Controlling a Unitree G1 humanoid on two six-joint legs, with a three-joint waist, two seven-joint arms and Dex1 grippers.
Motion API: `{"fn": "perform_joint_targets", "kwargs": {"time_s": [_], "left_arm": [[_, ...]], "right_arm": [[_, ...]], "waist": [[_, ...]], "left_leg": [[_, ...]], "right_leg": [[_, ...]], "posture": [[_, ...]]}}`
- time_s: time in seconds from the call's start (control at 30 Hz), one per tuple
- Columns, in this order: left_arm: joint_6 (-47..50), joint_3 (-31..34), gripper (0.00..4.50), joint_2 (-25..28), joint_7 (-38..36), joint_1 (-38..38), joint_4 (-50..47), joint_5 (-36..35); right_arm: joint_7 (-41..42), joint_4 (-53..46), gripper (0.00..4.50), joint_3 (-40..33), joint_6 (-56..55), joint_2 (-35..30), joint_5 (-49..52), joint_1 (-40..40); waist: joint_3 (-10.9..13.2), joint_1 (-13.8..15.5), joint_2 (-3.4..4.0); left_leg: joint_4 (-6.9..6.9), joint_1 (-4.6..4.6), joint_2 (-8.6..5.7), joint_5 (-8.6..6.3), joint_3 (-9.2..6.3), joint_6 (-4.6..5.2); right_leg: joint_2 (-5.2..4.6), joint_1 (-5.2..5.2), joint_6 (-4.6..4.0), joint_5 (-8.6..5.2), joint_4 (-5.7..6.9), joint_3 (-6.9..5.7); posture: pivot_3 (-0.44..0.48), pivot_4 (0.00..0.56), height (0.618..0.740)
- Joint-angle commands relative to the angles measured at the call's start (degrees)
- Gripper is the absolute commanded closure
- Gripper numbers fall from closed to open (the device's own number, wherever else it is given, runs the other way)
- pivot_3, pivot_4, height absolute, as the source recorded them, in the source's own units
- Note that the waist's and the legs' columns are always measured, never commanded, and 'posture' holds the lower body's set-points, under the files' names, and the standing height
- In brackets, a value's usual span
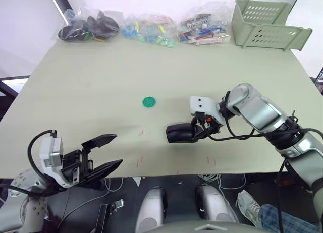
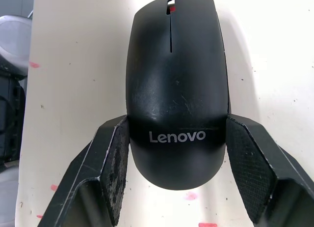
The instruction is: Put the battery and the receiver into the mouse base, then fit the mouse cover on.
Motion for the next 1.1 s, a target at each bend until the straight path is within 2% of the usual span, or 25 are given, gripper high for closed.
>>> {"fn": "perform_joint_targets", "kwargs": {"time_s": [0.03,0.2,0.3,0.33,0.37,0.53,0.83,0.97,1.1], "left_arm": [[-0.8,0.2,0.0,-0.1,-0.4,-0.3,-1.2,-0.1],[-0.7,0.1,0.0,0.1,-0.4,-1.0,-0.8,0.1],[-0.3,0.1,0.0,0.4,-0.5,-1.3,-0.7,0.1],[-0.2,0.1,0.0,0.4,-0.5,-1.3,-0.7,0.1],[-0.2,0.1,0.0,0.5,-0.6,-1.4,-0.7,0.2],[0.1,0.2,0.0,0.3,-0.3,-1.2,-1.1,0.1],[-0.3,0.3,0.0,-0.2,0.2,-1.0,-1.3,0.3],[-0.6,0.2,0.0,-0.6,0.3,-0.7,-1.6,0.5],[-0.7,0.1,0.0,-0.9,0.3,-0.6,-1.5,0.5]], "right_arm": [[0.6,-2.3,1.82,-1.1,-0.5,0.0,0.8,-1.2],[0.5,-2.3,1.82,-1.2,-0.5,0.0,1.0,-1.0],[0.1,-2.1,0.75,-1.4,-0.6,0.2,1.0,-0.9],[-0.3,-2.1,0.14,-1.5,-0.6,0.3,1.0,-0.8],[-0.5,-2.0,0.05,-1.6,-0.6,0.4,1.0,-0.8],[-2.0,-3.3,0.05,-2.8,0.0,0.6,1.7,-0.3],[-6.4,-8.9,0.05,-12.6,5.0,1.0,8.8,3.4],[-9.4,-15.3,0.05,-20.2,4.1,-0.4,13.2,11.8],[-14.3,-18.6,0.05,-28.7,-3.1,2.2,16.5,24.2]], "waist": [[0.0,0.0,0.0],[0.0,0.0,0.0],[0.0,0.0,0.0],[0.0,0.0,0.0],[0.0,0.0,0.0],[0.0,0.0,0.0],[0.0,0.1,-0.01],[0.0,0.2,-0.02],[-0.1,0.3,-0.1]], "left_leg": [[0.0,0.0,0.0,0.0,0.0,0.0],[0.0,0.0,0.0,0.0,0.0,0.0],[0.0,0.0,-0.01,0.0,0.0,0.0],[0.0,0.0,-0.01,0.0,0.0,0.0],[0.0,0.0,-0.01,0.0,0.0,0.0],[0.0,0.0,-0.01,0.0,0.0,0.0],[0.0,0.0,0.0,0.0,0.0,0.0],[0.0,-0.01,-0.01,0.0,0.0,0.0],[0.01,-0.01,-0.04,0.0,0.03,0.0]], "right_leg": [[0.0,0.0,0.0,0.0,0.0,0.0],[0.0,0.0,0.0,0.0,0.0,0.0],[0.0,0.0,0.0,0.0,0.0,0.0],[0.0,0.0,0.0,0.0,0.0,0.0],[0.0,0.0,0.0,0.0,0.0,0.0],[0.0,0.0,0.01,0.0,0.0,0.0],[0.0,0.01,0.01,0.01,0.0,0.0],[-0.02,0.02,0.02,0.01,-0.01,0.0],[0.0,0.04,0.03,0.01,0.0,-0.01]], "posture": [[0.0,0.15,0.74],[0.0,0.15,0.74],[0.0,0.15,0.74],[0.0,0.15,0.74],[0.0,0.15,0.74],[0.0,0.15,0.74],[0.0,0.15,0.74],[0.0,0.15,0.74],[0.0,0.15,0.74]]}}
